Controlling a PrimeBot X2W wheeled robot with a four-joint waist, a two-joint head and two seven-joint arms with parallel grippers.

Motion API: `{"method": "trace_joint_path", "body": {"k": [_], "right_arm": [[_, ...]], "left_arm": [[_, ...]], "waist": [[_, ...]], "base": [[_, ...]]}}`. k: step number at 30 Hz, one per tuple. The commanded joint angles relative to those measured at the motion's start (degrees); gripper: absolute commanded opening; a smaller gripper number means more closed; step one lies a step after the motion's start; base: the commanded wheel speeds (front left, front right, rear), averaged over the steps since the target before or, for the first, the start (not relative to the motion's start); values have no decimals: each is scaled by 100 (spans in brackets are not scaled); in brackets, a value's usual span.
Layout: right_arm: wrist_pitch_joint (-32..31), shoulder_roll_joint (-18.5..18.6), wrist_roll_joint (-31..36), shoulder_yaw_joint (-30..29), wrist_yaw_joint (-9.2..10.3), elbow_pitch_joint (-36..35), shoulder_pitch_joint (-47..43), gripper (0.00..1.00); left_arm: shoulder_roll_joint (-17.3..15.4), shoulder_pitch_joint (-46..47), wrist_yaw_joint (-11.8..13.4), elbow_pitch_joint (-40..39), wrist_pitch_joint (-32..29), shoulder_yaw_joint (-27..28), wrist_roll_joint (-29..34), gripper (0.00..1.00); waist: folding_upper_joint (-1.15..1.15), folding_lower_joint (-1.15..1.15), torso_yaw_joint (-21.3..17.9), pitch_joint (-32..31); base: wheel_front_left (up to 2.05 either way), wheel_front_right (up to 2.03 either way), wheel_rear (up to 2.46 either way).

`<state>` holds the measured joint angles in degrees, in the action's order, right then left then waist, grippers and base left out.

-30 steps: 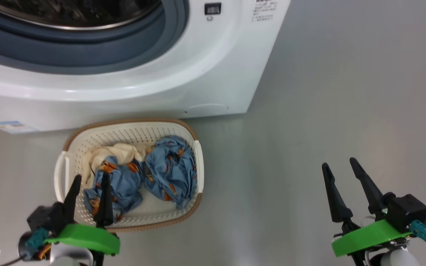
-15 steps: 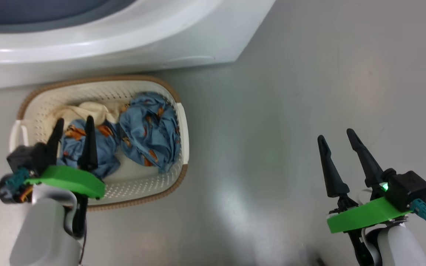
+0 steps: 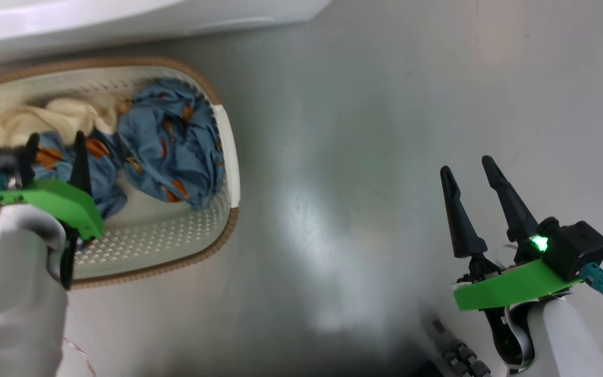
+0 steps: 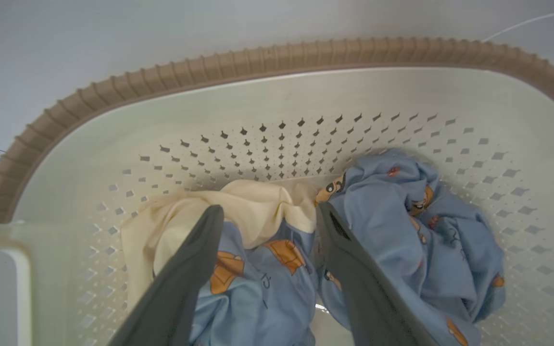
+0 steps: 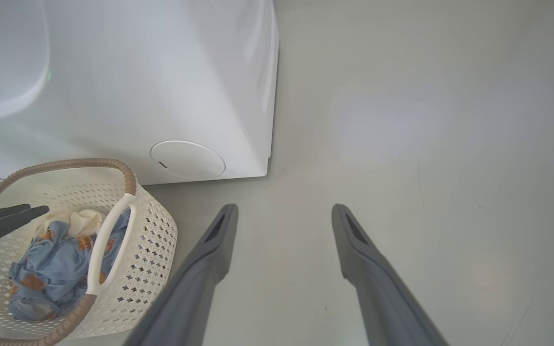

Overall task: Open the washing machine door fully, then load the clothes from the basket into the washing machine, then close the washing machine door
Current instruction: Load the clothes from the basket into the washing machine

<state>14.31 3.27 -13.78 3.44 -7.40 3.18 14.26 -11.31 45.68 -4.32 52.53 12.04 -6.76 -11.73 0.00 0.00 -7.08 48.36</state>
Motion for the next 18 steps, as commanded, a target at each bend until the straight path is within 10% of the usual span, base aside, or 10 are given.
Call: {"method": "trace_joint_path", "body": {"k": [1, 18], "right_arm": [[69, -31, -34, 163, -9, -133, -79, 100], [69, -38, -309, 337, -9, -137, 154, 100]], "left_arm": [[-295, 24, 138, 114, -134, 56, 120, 100], [-558, 1140, 812, 1453, -1560, -616, 800, 100]], "waist": [[0, 0, -143, 316], [0, 0, -294, 607]], "base": [[0, 0, 0], [0, 0, 0]]}}
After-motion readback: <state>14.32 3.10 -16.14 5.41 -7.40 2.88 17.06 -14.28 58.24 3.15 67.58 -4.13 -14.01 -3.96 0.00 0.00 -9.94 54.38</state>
